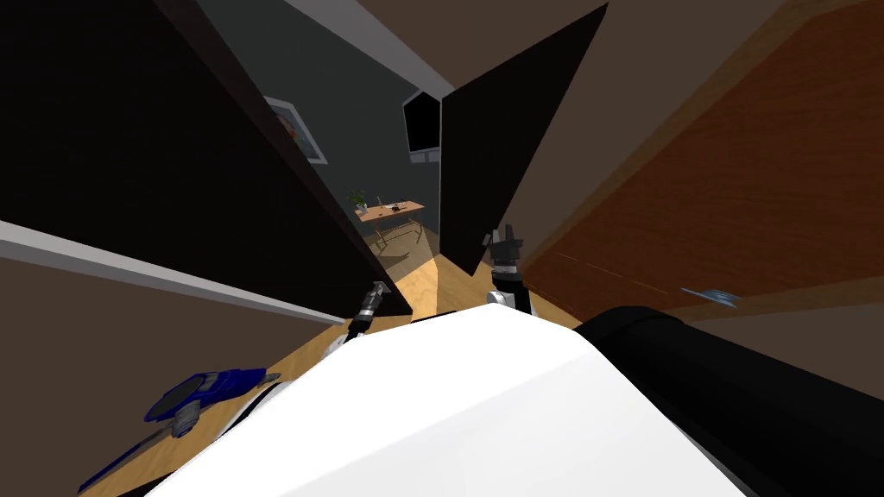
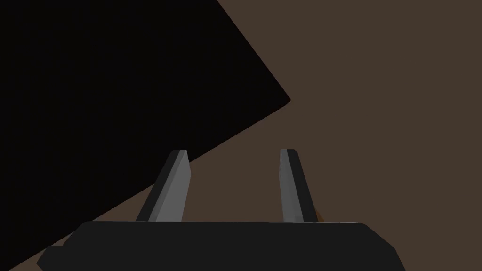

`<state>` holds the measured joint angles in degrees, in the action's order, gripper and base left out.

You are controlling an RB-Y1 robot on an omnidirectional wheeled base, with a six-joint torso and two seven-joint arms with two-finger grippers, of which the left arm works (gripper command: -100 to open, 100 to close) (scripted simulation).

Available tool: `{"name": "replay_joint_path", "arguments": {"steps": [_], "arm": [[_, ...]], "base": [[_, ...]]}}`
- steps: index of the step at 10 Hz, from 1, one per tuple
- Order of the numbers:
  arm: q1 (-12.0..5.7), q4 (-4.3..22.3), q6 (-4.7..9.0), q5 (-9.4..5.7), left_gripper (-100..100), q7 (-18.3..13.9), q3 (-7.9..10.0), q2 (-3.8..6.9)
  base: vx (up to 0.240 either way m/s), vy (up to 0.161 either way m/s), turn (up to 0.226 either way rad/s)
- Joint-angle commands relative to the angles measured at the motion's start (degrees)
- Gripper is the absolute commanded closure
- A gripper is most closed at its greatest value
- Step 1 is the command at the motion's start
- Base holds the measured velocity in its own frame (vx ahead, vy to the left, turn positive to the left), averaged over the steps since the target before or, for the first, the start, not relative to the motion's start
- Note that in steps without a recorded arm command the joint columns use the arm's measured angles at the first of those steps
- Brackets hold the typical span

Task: Pull the door open

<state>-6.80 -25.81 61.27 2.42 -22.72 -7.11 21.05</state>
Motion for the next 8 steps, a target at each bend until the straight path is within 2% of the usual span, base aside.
{"name": "replay_joint_path", "arguments": {"steps": [1,4,5,6,7,8], "arm": [[-0.44,-1.1,-1.70,-0.59,100,0.7,-0.78,-0.80],[-2.28,-0.8,-3.51,-1.82,100,1.8,-1.65,-1.55],[-2.28,-0.8,-3.51,-1.82,100,1.8,-1.65,-1.55],[-2.72,0.4,-2.75,-1.64,100,1.7,-1.78,-1.82],[-1.44,0.5,-1.01,-1.45,100,0.7,-2.37,-0.59],[-1.44,0.5,-1.01,-1.45,100,0.7,-2.37,-0.59]], "base": [[-0.180,0.117,-0.122],[-0.162,0.137,-0.112],[-0.092,0.069,-0.047],[-0.027,0.014,-0.014],[-0.115,0.024,-0.176],[-0.119,0.028,-0.101]]}}
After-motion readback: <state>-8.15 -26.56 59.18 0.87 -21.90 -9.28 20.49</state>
